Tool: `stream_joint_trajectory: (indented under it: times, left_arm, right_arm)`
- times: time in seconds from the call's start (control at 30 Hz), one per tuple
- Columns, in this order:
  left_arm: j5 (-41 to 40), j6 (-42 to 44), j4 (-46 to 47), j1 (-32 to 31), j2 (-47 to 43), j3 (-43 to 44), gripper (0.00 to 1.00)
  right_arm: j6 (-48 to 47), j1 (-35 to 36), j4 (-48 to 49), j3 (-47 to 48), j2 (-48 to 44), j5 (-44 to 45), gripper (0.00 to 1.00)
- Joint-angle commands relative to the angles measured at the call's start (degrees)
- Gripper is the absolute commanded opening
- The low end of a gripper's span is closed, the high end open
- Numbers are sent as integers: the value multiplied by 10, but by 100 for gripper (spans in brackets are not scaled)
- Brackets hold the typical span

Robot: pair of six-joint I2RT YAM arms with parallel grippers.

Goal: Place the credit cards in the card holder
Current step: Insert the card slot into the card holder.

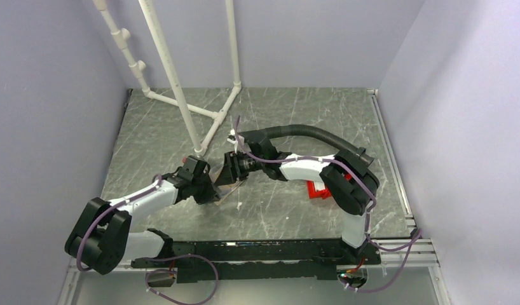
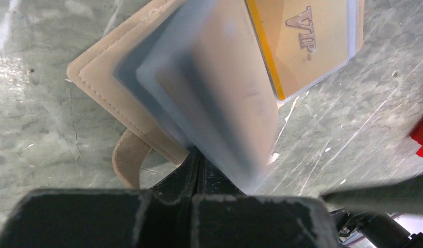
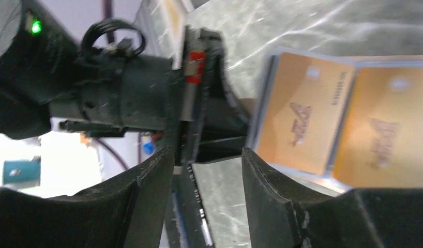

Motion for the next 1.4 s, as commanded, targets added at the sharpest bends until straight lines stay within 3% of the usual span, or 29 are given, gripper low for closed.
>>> stream_joint_trajectory:
  times: [0.0,0.13,0.23,0.37,0.5,0.57,0.63,0.87,1.37]
  left_arm:
    - [-51,-2,-25,-2,-21,-16,1]
    - [-63,-7,-76,-2,-91,-21,13]
    - [-84,-14,-134,-2,-141,-11,14]
    - [-98,-17,-208,-1,-214,16,27]
    - [-73,23,-159,2,-234,41,44]
    - [-42,44,-113,5,-193,59,39]
    - [-28,57,-89,5,-139,88,26]
    - [-62,63,-57,7,-13,83,6]
    - [-80,40,-33,7,12,15,0]
  right_arm:
    - [36,13,63,1,-7,-61,56]
    - [12,10,22,23,-6,-78,59]
    - [-44,-1,-65,20,-40,2,63]
    - [-85,-34,-149,43,-34,52,67]
    - [-97,-44,-162,65,-4,67,68]
    - [-103,-44,-188,84,12,83,68]
    - [-105,-44,-200,103,29,101,68]
    - [-115,-44,-215,125,63,121,65]
    - [-126,-44,-218,110,70,145,66]
